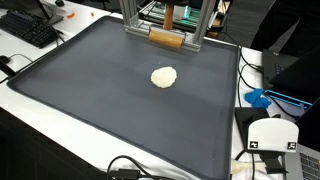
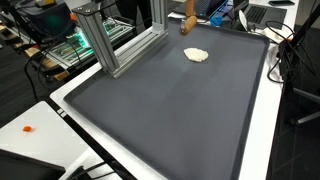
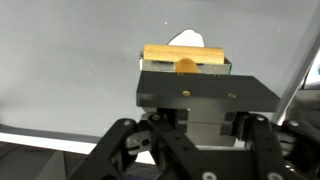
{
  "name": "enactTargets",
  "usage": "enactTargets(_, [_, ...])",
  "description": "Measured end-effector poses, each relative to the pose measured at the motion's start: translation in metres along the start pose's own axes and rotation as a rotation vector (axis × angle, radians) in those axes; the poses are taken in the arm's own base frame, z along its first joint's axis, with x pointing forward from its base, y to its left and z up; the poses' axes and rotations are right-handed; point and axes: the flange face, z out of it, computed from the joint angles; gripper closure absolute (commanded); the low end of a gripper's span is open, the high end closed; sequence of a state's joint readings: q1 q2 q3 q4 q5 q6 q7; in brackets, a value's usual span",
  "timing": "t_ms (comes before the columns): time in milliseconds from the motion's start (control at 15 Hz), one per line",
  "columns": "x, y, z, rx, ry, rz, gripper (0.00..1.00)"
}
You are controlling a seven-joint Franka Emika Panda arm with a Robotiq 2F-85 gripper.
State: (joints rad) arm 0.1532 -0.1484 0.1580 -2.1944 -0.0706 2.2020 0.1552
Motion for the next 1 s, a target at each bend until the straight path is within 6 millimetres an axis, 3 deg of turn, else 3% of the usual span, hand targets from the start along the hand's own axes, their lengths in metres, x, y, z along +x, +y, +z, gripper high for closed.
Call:
enactTargets(400, [-0.026,0.015,-0.018,-0.025,-0.035,0.089,0.65])
enactTargets(1000, [-0.07,0.027,-0.026,-0.019,-0.037,0.144,0.65])
